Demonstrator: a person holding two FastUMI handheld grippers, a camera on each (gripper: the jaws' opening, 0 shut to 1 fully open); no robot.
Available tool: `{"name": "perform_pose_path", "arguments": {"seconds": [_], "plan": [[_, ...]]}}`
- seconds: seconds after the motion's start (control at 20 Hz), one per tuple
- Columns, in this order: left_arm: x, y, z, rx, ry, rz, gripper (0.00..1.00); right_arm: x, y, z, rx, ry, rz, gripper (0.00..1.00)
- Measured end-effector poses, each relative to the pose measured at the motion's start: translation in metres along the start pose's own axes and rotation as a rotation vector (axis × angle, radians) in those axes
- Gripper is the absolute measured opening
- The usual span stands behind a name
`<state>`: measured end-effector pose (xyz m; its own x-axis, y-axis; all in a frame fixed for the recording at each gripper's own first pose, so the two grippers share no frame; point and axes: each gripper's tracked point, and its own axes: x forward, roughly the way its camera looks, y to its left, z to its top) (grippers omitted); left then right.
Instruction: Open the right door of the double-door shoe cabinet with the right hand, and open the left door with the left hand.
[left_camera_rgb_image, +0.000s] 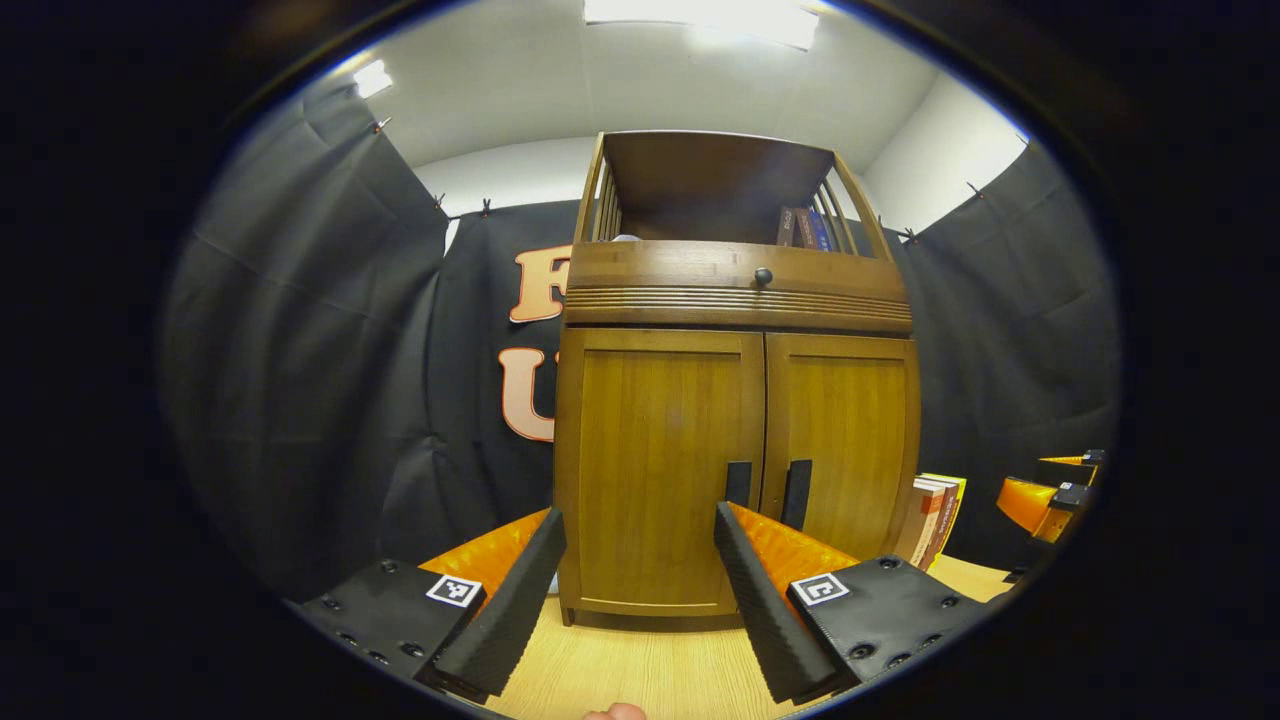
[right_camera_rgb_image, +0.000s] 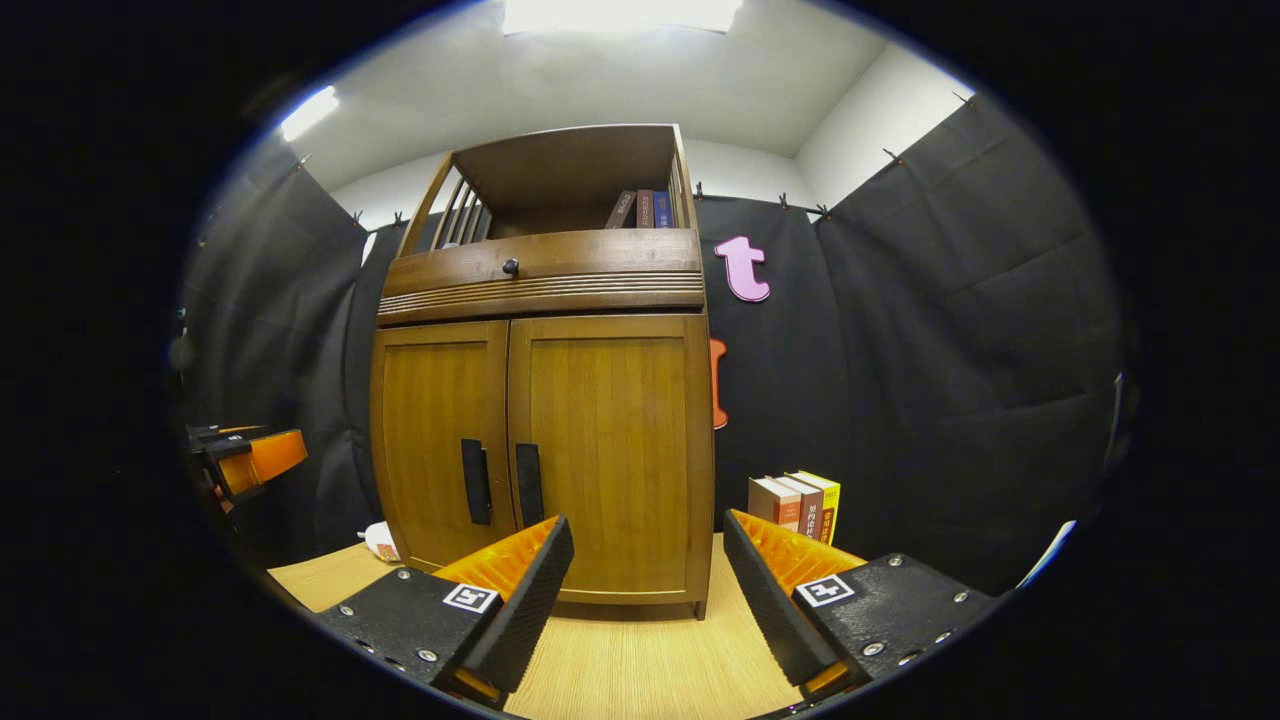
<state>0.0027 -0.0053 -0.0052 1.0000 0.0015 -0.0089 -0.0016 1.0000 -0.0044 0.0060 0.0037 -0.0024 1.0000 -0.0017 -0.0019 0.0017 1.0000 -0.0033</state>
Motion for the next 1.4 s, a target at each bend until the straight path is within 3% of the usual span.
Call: {"name": "perform_pose_path", "arguments": {"seconds": [0.85,1.2,1.25,1.3,1.4], "plan": [[-0.001,0.007,-0.006,-0.009,-0.005,0.014,0.94,-0.001,0.013,0.008,-0.011,-0.016,0.025,0.93],[-0.009,0.011,-0.011,-0.006,0.006,0.03,0.97,0.038,0.042,0.023,-0.026,-0.042,0.129,0.92],[-0.01,0.013,-0.01,-0.008,0.006,0.034,0.96,0.047,0.048,0.024,-0.025,-0.044,0.15,0.97],[-0.012,0.015,-0.01,-0.011,0.007,0.039,0.96,0.058,0.055,0.027,-0.027,-0.045,0.171,0.92],[-0.018,0.02,-0.012,-0.013,0.011,0.052,0.96,0.082,0.069,0.023,-0.032,-0.033,0.209,0.97]]}}
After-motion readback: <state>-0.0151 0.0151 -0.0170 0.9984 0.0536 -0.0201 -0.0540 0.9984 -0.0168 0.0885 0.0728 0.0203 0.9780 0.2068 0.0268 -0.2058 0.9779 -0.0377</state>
